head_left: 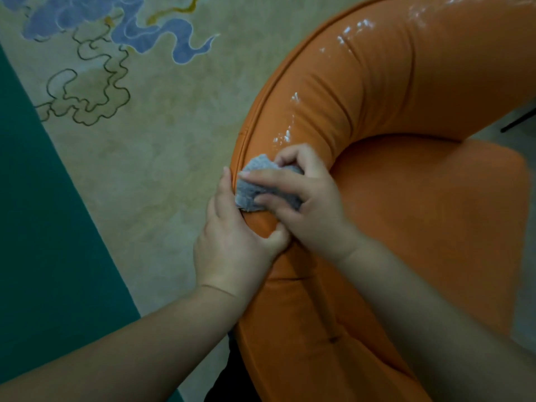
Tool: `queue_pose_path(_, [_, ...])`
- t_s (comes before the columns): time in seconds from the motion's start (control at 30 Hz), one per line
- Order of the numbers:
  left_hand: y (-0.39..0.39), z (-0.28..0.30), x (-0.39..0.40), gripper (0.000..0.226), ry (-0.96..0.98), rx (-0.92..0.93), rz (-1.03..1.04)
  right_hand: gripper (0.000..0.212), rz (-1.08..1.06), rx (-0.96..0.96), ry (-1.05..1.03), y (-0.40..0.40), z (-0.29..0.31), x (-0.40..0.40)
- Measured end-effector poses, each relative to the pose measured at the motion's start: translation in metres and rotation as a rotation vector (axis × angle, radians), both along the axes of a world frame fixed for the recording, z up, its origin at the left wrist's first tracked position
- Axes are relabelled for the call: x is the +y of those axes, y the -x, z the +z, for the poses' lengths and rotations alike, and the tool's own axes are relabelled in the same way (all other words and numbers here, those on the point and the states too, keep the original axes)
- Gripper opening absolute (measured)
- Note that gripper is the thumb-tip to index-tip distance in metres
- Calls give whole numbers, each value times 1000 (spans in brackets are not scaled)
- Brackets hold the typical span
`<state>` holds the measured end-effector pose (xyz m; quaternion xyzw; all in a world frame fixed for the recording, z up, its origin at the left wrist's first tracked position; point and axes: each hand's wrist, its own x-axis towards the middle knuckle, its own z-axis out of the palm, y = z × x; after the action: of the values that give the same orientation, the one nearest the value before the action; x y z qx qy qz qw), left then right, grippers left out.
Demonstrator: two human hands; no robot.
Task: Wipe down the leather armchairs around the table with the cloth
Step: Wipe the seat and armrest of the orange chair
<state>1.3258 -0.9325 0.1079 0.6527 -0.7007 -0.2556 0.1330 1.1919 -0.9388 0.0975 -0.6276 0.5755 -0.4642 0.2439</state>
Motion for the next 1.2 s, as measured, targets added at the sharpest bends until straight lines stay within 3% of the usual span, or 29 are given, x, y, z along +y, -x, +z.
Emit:
queue_pose_path(0.07, [0, 0, 1, 111, 10, -12, 2, 34, 4, 44, -44, 15, -7, 3])
queue_pose_path(0.23, [0, 0, -1, 112, 9, -20, 12, 36, -144, -111, -128, 21, 0, 5])
queue_pose_path(0.4, [1, 0, 2, 113, -1, -8, 14, 33, 112, 83, -102, 19, 5, -3])
queue_pose_path(0.5, [2, 2, 4, 113, 14, -13, 10, 39, -83, -1, -191, 46, 0, 4])
queue_pose_path(0.6, [3, 3, 4, 112, 21, -14, 4, 37, -220, -83, -127, 38, 3, 1])
queue_pose_path(0.73, [4, 3, 3, 111, 23, -11, 0, 41, -90, 101, -11, 20, 7, -34])
queue_pose_path(0.87, [3, 2, 2, 110, 33, -19, -3, 37, -240, 101, 28, 30, 6, -65])
queue_pose_path(1.0, [2, 3, 3, 109, 22, -9, 8, 53, -207, 70, -64, 15, -1, -28])
queue_pose_path(1.2, [2, 1, 3, 109, 28, -19, 5, 35, -276, 217, 1, 29, 0, -49])
